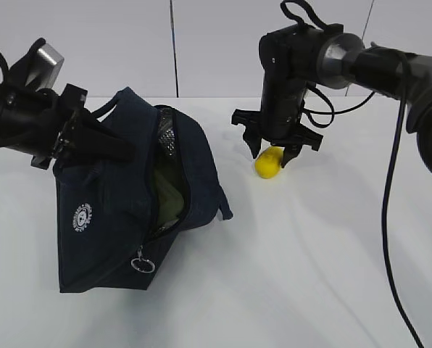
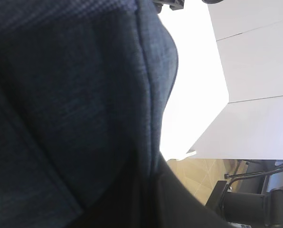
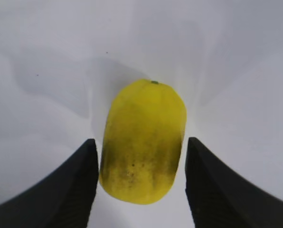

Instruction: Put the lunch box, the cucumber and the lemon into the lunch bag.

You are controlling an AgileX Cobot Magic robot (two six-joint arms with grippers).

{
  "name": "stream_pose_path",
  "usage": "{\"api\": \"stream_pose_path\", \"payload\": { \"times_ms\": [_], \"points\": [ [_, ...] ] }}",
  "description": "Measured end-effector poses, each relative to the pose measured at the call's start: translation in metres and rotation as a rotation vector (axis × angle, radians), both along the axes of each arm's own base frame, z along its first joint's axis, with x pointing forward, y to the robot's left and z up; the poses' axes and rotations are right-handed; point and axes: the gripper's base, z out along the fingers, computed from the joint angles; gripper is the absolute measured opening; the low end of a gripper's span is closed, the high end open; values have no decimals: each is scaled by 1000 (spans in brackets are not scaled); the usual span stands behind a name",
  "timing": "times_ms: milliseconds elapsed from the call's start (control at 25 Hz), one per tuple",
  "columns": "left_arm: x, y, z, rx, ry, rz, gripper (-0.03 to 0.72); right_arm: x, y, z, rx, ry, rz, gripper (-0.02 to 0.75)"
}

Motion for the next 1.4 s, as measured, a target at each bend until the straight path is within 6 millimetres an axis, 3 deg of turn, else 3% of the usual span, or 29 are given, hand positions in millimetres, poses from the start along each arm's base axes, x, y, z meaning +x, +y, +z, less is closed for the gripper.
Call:
{"api": "stream_pose_path", "payload": {
  "times_ms": [200, 640, 1000, 1240, 1400],
  "points": [
    [0, 0, 0, 0, 0, 0, -9, 0, 0, 0, -1, 2, 0, 377],
    [0, 0, 0, 0, 0, 0, -9, -3, -1, 3, -18, 33, 11, 365],
    [0, 0, 0, -3, 2, -5, -9, 13, 3, 67, -19, -169, 179, 363],
    [-1, 0, 0, -4, 3, -6, -9, 9, 20, 100, 159, -228, 332, 363],
    [0, 0, 0, 2, -1, 2, -9, 1, 38, 111, 334, -234, 499, 363]
  ]
}}
